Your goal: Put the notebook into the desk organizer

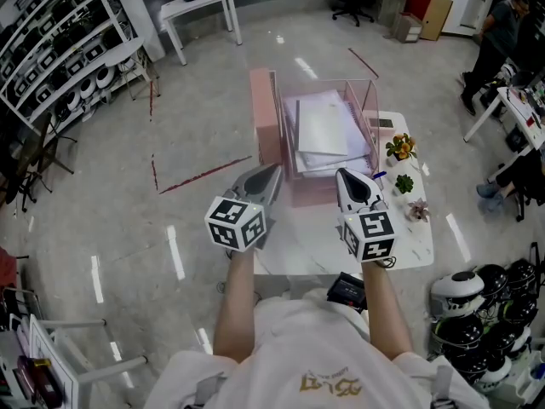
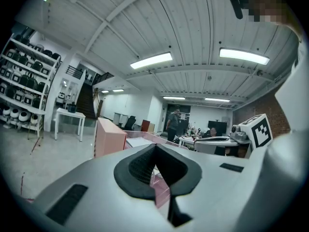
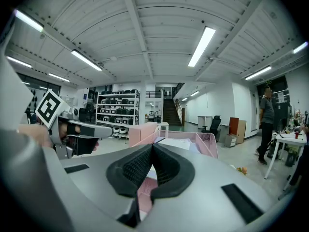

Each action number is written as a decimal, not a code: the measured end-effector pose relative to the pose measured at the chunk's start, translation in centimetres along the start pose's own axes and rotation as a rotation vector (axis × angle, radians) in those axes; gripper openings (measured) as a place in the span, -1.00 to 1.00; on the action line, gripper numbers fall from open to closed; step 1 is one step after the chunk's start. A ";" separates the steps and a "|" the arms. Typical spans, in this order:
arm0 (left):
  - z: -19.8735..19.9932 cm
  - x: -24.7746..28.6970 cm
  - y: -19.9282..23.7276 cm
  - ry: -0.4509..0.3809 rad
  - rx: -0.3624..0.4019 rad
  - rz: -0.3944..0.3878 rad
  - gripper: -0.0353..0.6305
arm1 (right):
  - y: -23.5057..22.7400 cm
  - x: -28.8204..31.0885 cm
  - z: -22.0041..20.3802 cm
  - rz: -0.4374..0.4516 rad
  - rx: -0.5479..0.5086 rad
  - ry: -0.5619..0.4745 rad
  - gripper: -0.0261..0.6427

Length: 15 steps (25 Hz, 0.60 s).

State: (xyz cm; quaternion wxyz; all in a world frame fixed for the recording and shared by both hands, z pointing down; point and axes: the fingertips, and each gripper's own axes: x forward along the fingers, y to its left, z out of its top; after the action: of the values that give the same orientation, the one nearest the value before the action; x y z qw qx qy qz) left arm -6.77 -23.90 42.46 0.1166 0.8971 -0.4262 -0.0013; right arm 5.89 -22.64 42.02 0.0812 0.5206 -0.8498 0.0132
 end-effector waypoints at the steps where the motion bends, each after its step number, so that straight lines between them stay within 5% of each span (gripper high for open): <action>1: 0.0 0.0 0.0 0.000 -0.001 -0.001 -0.85 | 0.0 0.0 0.0 0.000 0.000 0.001 -0.89; 15: -0.2 0.0 1.2 0.007 -0.013 0.007 -0.85 | 0.4 1.1 -0.3 0.017 0.009 0.006 -0.89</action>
State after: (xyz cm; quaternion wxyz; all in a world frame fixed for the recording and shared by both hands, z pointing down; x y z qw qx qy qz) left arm -7.70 -24.57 42.93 0.1241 0.8948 -0.4288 -0.0004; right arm 5.12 -23.38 42.50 0.0813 0.5138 -0.8538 0.0194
